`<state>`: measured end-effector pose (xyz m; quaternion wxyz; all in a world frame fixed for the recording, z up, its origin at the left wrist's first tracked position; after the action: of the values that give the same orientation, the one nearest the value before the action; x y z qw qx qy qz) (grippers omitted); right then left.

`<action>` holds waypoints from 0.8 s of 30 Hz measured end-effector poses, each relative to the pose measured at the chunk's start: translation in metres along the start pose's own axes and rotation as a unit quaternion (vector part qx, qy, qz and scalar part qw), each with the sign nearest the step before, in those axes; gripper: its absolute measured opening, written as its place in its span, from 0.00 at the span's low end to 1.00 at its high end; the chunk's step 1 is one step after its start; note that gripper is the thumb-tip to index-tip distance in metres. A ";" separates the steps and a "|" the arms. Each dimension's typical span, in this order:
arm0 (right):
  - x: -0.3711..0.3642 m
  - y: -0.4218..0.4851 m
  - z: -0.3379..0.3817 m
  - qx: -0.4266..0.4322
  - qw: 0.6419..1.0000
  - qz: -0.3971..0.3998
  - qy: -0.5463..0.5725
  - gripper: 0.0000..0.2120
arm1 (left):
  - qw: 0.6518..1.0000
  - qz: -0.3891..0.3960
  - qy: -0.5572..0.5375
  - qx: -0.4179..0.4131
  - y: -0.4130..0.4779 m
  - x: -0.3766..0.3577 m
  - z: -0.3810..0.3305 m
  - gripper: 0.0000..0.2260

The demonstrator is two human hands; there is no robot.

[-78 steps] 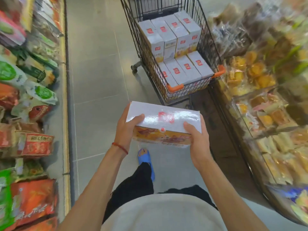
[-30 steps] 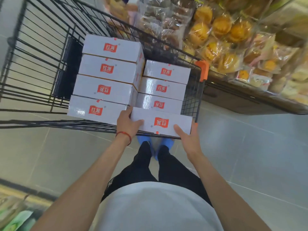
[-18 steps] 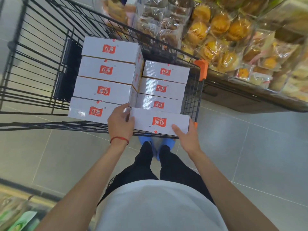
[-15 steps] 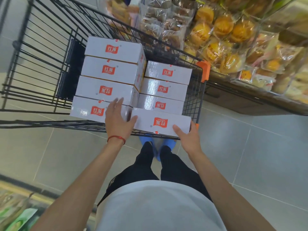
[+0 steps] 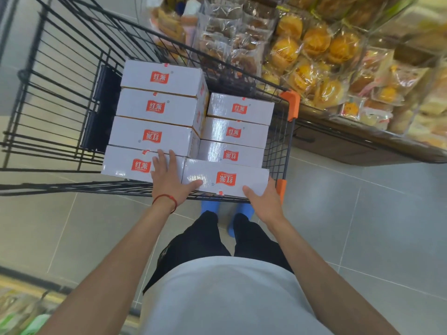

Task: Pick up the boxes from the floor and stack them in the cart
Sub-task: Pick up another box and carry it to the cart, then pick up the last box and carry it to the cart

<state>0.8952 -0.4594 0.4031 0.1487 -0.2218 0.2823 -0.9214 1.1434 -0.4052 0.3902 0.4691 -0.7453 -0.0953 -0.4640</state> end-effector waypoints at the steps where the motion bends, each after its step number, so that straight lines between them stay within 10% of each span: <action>1: 0.000 -0.001 0.000 0.000 1.000 0.006 0.003 0.29 | 1.000 -0.001 0.003 0.000 0.000 0.000 -0.001 0.52; 9: -0.006 -0.022 0.007 -0.042 0.990 -0.084 0.105 0.17 | 0.999 -0.032 0.036 -0.023 -0.006 0.001 -0.019 0.46; 24: 0.061 -0.130 -0.054 -0.059 0.874 -0.352 0.329 0.09 | 0.915 0.085 -0.040 -0.392 -0.108 -0.032 -0.148 0.24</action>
<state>0.7966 -0.3555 0.4593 -0.3005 0.0009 0.2719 -0.9142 0.9745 -0.4536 0.4502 0.1723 -0.8926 0.1394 -0.3926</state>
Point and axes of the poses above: each hand's wrist, its own y-axis towards the middle knuckle, its own x-axis out of the back of the hand, z = x × y, the point moved 1 cm from there along y, towards the middle knuckle, and after that the axes turned 10 degrees about x, right-handed, at the moved point
